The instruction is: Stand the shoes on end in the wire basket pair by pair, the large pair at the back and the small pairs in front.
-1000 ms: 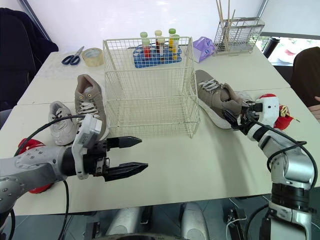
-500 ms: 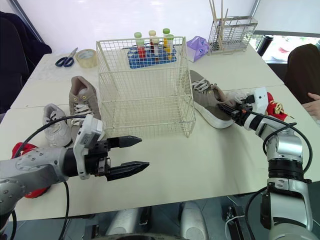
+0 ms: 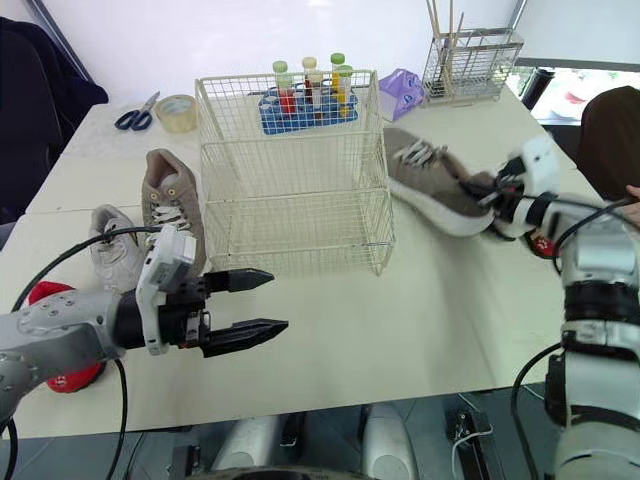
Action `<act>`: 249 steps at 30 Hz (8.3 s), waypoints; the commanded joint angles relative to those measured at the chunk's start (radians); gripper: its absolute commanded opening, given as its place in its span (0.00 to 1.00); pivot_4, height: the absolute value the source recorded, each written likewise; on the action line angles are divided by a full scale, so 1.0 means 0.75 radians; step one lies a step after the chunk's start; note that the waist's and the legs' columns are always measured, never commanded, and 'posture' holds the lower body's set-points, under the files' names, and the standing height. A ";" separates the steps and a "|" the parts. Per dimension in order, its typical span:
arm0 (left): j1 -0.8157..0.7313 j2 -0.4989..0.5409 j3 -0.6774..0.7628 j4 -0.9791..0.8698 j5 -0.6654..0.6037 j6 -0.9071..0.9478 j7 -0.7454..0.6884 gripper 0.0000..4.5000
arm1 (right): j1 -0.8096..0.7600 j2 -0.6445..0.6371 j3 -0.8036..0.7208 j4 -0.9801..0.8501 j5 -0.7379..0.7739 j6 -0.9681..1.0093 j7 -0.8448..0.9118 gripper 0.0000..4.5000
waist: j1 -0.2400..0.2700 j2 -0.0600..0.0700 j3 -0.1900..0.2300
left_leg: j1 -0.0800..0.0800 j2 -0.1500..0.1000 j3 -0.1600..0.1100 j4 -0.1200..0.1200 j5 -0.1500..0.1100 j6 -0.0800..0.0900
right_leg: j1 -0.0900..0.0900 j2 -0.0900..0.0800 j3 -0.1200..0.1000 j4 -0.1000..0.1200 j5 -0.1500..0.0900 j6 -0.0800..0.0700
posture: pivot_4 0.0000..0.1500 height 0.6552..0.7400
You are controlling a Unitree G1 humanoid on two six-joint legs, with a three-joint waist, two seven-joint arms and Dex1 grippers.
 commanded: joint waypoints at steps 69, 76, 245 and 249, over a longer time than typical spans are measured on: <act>-0.571 0.485 0.036 0.611 0.041 0.371 -0.999 1.00 | -1.127 -0.319 1.040 -0.551 0.981 -0.734 0.994 0.07 | -0.041 -0.009 0.024 | -0.015 0.002 0.024 0.007 -0.001 0.000 | -0.032 -0.004 0.012 0.023 0.008 0.017 | 1.00 1.00; -0.627 0.475 0.047 0.665 0.120 0.373 -1.089 1.00 | -1.122 -0.335 1.034 -0.555 0.990 -0.720 0.994 0.07 | -0.039 -0.009 0.024 | -0.015 0.002 0.025 0.008 -0.001 0.000 | -0.033 -0.004 0.013 0.024 0.008 0.017 | 1.00 1.00; 0.138 0.232 0.780 0.242 -0.298 0.068 -0.069 1.00 | -0.977 0.587 0.052 1.052 -0.121 -0.803 0.531 0.54 | -0.076 -0.015 0.020 | -0.014 0.002 0.033 0.002 0.002 -0.005 | -0.030 0.000 0.028 0.005 0.018 0.020 | 1.00 1.00; 0.125 0.234 0.757 0.246 -0.286 0.063 -0.071 1.00 | -0.969 0.590 0.040 1.043 -0.129 -0.822 0.502 0.99 | -0.075 -0.015 0.020 | -0.013 0.002 0.033 0.002 0.002 -0.005 | -0.029 0.000 0.028 0.005 0.018 0.020 | 1.00 1.00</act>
